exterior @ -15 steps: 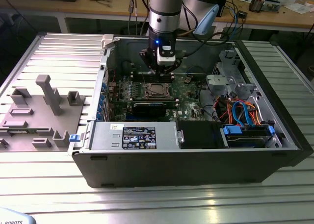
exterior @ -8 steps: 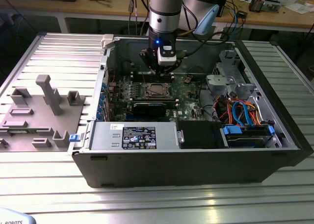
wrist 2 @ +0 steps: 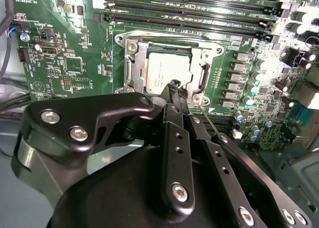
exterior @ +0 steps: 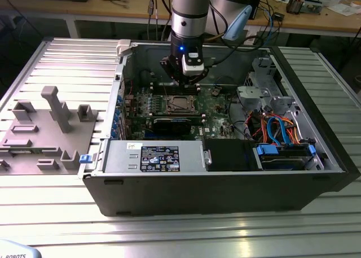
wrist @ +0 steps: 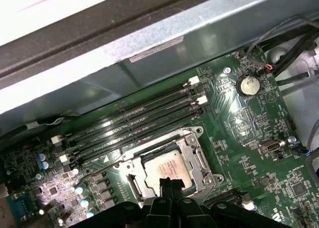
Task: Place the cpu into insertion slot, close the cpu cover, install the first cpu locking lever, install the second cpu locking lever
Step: 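Install the first cpu locking lever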
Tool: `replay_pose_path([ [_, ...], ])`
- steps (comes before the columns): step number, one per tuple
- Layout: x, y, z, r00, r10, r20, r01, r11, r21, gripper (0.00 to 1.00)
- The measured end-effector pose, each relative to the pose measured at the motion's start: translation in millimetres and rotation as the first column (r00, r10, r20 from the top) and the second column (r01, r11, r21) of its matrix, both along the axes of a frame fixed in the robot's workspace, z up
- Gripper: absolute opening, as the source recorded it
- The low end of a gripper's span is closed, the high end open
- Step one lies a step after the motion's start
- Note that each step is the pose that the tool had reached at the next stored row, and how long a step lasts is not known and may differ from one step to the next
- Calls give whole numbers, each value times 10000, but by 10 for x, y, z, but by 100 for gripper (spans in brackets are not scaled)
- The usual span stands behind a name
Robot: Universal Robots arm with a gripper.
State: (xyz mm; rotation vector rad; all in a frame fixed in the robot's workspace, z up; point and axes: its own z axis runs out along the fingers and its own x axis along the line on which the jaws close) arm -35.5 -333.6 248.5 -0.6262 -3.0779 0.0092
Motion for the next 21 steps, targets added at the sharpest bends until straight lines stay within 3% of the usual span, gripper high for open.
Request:
replay_pose_path([
  [21, 0, 0, 0, 9983, 583, 0, -583, 9983, -1, 11],
])
